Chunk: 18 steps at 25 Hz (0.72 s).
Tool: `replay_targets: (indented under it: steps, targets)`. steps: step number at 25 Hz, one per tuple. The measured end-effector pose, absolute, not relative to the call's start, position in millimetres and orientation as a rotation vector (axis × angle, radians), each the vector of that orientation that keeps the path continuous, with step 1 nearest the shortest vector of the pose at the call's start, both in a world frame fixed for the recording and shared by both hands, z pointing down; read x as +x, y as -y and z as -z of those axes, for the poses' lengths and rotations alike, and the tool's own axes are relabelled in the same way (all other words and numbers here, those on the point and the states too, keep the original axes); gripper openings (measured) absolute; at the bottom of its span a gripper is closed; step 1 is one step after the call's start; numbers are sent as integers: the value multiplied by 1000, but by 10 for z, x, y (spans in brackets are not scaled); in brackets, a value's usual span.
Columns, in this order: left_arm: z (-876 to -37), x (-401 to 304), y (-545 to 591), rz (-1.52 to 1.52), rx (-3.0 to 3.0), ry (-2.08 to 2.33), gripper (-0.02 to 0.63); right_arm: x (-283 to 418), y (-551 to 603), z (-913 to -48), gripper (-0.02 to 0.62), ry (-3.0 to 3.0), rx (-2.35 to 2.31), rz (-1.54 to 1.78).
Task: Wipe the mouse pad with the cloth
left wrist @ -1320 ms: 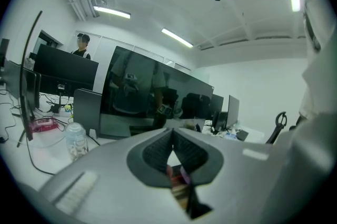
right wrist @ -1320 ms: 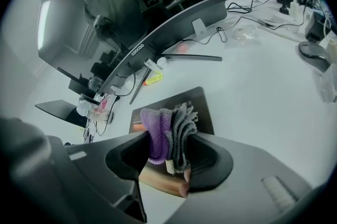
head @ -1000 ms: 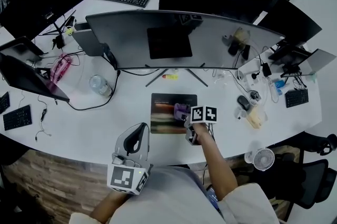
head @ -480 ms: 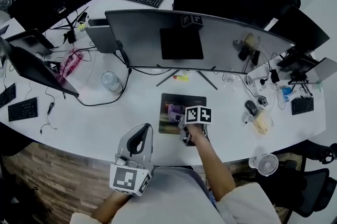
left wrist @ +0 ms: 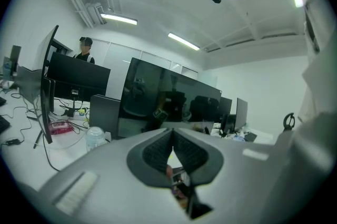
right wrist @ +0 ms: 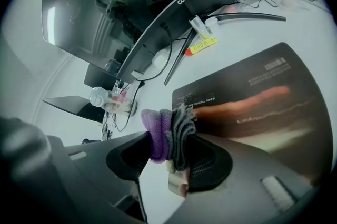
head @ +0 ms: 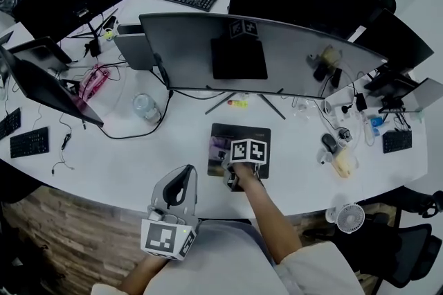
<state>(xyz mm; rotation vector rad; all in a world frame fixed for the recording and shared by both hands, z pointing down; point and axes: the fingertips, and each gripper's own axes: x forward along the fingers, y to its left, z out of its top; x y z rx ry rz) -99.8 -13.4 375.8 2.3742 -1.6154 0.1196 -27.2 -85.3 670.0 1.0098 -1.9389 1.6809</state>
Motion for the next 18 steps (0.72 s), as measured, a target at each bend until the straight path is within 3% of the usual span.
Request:
replay_targets:
  steps: [18]
  targets:
    - [-3785, -910, 134, -105, 2369, 1606, 0, -262, 871, -6726, 192, 1941, 988, -1718]
